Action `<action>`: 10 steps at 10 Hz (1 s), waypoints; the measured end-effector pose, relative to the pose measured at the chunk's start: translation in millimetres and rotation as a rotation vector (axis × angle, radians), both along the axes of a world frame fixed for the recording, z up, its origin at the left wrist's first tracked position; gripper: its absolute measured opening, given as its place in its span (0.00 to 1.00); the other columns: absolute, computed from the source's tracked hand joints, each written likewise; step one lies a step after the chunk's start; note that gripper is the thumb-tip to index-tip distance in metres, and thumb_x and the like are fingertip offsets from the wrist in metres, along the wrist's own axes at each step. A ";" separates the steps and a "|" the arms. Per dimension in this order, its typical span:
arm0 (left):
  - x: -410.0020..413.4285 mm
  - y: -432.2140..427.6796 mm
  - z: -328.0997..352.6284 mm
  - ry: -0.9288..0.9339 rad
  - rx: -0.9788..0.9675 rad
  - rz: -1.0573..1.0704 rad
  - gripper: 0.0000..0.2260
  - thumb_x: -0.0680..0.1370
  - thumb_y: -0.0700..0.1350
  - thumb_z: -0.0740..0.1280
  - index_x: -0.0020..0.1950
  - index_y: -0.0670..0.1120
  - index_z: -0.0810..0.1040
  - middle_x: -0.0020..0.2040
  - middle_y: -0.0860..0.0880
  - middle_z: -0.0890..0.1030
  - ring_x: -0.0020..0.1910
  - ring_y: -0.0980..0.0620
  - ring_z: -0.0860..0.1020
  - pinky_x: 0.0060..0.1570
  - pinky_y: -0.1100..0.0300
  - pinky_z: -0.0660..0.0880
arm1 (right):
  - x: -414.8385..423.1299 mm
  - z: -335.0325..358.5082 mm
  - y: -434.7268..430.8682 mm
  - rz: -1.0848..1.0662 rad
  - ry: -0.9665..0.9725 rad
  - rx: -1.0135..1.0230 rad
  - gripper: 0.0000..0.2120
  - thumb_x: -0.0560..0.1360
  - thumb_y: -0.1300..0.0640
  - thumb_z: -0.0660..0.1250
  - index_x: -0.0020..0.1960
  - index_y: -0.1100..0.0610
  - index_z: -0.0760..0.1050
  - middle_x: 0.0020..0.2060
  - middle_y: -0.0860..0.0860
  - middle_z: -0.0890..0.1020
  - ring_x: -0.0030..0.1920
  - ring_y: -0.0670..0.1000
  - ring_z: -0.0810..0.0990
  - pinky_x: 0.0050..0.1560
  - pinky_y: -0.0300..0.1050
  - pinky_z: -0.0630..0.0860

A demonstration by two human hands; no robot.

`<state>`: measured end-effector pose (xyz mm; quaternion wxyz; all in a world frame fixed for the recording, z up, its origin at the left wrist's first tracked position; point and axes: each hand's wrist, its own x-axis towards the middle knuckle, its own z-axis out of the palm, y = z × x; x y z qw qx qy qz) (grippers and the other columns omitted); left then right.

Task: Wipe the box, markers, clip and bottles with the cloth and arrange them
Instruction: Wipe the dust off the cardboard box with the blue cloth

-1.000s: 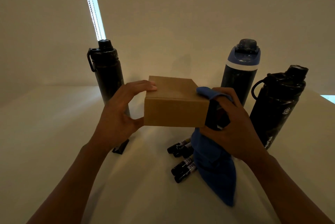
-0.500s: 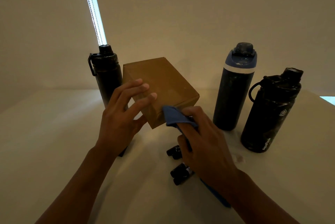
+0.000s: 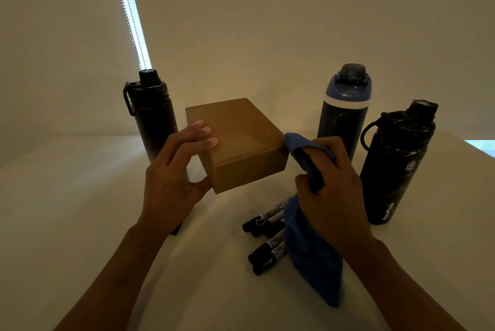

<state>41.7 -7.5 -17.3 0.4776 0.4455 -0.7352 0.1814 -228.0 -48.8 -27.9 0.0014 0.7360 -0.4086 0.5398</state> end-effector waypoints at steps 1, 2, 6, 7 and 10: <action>0.5 0.7 -0.4 0.039 0.003 -0.013 0.30 0.72 0.51 0.79 0.69 0.45 0.72 0.72 0.41 0.75 0.76 0.42 0.72 0.69 0.42 0.76 | 1.1 1.7 6.5 0.052 -0.029 -0.050 0.15 0.74 0.60 0.69 0.60 0.61 0.77 0.58 0.55 0.77 0.55 0.49 0.79 0.57 0.42 0.78; -0.7 0.3 -1.0 -0.054 -0.008 -0.026 0.30 0.72 0.49 0.79 0.70 0.47 0.71 0.74 0.41 0.73 0.78 0.42 0.70 0.67 0.38 0.76 | -0.9 10.7 23.6 0.194 0.235 -0.063 0.18 0.72 0.66 0.71 0.61 0.57 0.80 0.61 0.51 0.77 0.59 0.53 0.77 0.58 0.48 0.75; -2.2 2.8 2.2 -0.047 -0.020 -0.052 0.28 0.74 0.50 0.77 0.69 0.46 0.71 0.74 0.41 0.74 0.77 0.41 0.70 0.72 0.43 0.72 | -22.7 3.7 -11.2 0.034 0.231 0.018 0.23 0.72 0.71 0.71 0.66 0.62 0.75 0.61 0.54 0.70 0.56 0.47 0.72 0.54 0.43 0.80; 0.5 0.1 -0.5 0.028 0.017 -0.057 0.28 0.75 0.50 0.79 0.69 0.45 0.72 0.74 0.42 0.74 0.77 0.42 0.71 0.76 0.40 0.69 | -20.0 8.8 -3.0 0.072 0.144 -0.018 0.24 0.71 0.62 0.73 0.66 0.61 0.74 0.62 0.53 0.67 0.56 0.46 0.71 0.55 0.40 0.77; -5.9 -1.5 -8.2 0.158 0.130 -0.062 0.35 0.70 0.55 0.79 0.72 0.50 0.69 0.74 0.50 0.73 0.75 0.49 0.71 0.70 0.42 0.74 | 7.5 11.0 10.7 0.149 0.033 -0.239 0.23 0.70 0.56 0.77 0.58 0.70 0.78 0.57 0.52 0.69 0.53 0.49 0.74 0.59 0.34 0.72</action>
